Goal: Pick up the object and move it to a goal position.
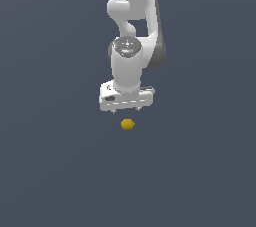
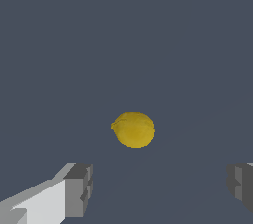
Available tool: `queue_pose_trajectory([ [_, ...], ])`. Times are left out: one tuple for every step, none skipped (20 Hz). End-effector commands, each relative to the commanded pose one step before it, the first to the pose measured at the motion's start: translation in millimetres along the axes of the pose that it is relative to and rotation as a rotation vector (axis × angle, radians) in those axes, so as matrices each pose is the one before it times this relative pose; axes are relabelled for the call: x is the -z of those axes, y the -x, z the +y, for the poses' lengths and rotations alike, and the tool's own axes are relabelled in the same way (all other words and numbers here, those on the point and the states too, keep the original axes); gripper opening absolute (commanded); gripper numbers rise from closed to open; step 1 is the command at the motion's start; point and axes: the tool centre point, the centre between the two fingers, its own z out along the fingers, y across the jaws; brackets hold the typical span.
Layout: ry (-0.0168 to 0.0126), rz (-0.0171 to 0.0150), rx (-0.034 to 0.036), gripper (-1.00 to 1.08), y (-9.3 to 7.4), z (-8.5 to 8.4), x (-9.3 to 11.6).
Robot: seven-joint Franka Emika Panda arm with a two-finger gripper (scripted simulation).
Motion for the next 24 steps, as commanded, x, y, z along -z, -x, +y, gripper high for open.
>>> queue_pose_trajectory([
  [0.00034,-0.00169,0.05728,1.00,0.05,0.03,-7.80],
  [-0.00006,-0.00055,0.02624,1.00,0.00,-0.06,-3.48],
  [-0.00020,-0.00051,0.02777,1.00,0.00,-0.08,-3.67],
  [-0.00035,-0.00045,0.02930,1.00,0.01,-0.12,-3.86],
  [-0.00051,-0.00036,0.02993,1.00,0.01,-0.17,-3.92],
  [-0.00065,-0.00024,0.02993,1.00,0.02,-0.20,-3.90],
  [-0.00079,-0.00012,0.02993,1.00,0.02,-0.24,-3.88],
  [-0.00092,0.00001,0.02992,1.00,0.01,-0.27,-3.86],
  [-0.00104,0.00015,0.02991,1.00,0.01,-0.31,-3.83],
  [-0.00114,0.00029,0.02978,1.00,0.00,-0.35,-3.79],
  [-0.00119,0.00042,0.02851,1.00,-0.01,-0.36,-3.61],
  [-0.00121,0.00053,0.02696,1.00,-0.02,-0.37,-3.39],
  [-0.00120,0.00062,0.02541,1.00,-0.03,-0.38,-3.18],
  [-0.00118,0.00070,0.02386,1.00,-0.04,-0.38,-2.97],
  [-0.00115,0.00075,0.02231,1.00,-0.05,-0.37,-2.76],
  [-0.00110,0.00079,0.02078,1.00,-0.06,-0.36,-2.55],
  [-0.00105,0.00081,0.01922,1.00,-0.06,-0.34,-2.35],
  [-0.00098,0.00081,0.01768,1.00,-0.06,-0.33,-2.15],
  [-0.00091,0.00080,0.01612,1.00,-0.06,-0.30,-1.96],
  [-0.00083,0.00077,0.01459,1.00,-0.06,-0.28,-1.76],
  [-0.00075,0.00073,0.01306,1.00,-0.07,-0.27,-1.57],
  [-0.00067,0.00067,0.01152,1.00,-0.06,-0.24,-1.38],
  [-0.00058,0.00061,0.00997,1.00,-0.05,-0.21,-1.19],
  [-0.00049,0.00053,0.00843,1.00,-0.04,-0.17,-1.01],
])
